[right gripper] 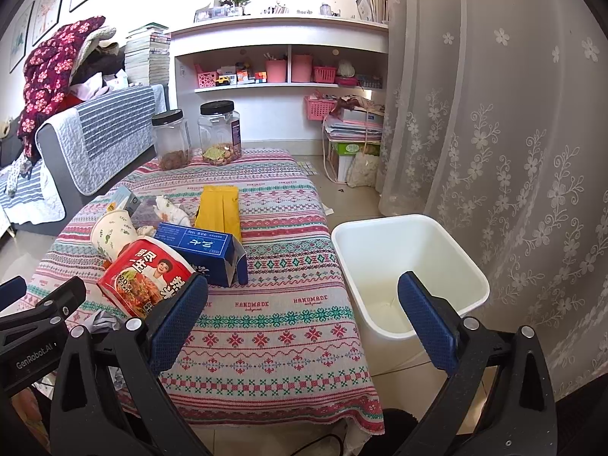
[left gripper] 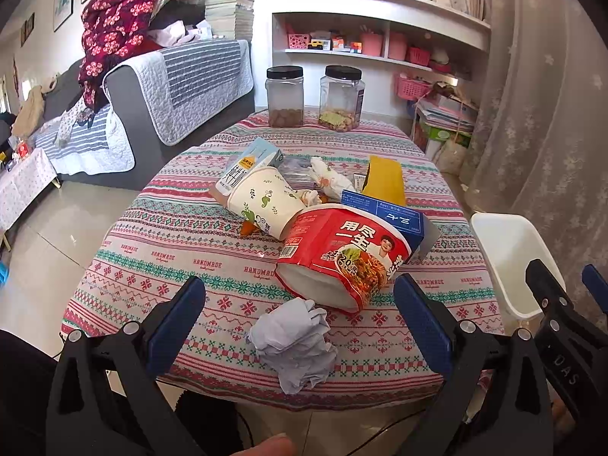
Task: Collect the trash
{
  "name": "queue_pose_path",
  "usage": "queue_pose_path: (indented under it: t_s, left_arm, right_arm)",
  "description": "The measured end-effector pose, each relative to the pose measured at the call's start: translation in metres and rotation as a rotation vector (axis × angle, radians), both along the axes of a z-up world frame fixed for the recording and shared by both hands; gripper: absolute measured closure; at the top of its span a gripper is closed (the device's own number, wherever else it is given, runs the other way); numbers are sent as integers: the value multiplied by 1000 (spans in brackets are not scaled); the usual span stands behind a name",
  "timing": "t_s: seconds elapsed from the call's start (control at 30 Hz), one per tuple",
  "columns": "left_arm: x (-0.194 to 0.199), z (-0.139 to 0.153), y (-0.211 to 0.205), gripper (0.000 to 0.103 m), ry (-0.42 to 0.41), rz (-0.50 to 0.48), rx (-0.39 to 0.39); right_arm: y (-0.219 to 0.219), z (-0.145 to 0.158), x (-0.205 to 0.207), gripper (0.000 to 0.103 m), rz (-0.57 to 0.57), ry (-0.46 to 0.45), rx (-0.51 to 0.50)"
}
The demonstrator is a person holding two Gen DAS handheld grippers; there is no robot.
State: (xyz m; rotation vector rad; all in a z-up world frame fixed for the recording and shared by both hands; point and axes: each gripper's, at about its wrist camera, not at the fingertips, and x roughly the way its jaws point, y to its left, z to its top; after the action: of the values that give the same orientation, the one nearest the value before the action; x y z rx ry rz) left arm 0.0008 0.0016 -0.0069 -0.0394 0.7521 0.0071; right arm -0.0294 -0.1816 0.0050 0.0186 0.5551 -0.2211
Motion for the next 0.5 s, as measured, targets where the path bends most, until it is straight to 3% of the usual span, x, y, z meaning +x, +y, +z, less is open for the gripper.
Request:
queue_pose_path:
  t_s: [0.2,0.5]
  left_arm:
    - [1,-1,1,7,39,3,-8]
    - [-2,0,8,7,19,18,-9]
  right_arm:
    - [0,-1,0,7,-1,5,2]
    - [-1,-2,1,7,-4,23,10]
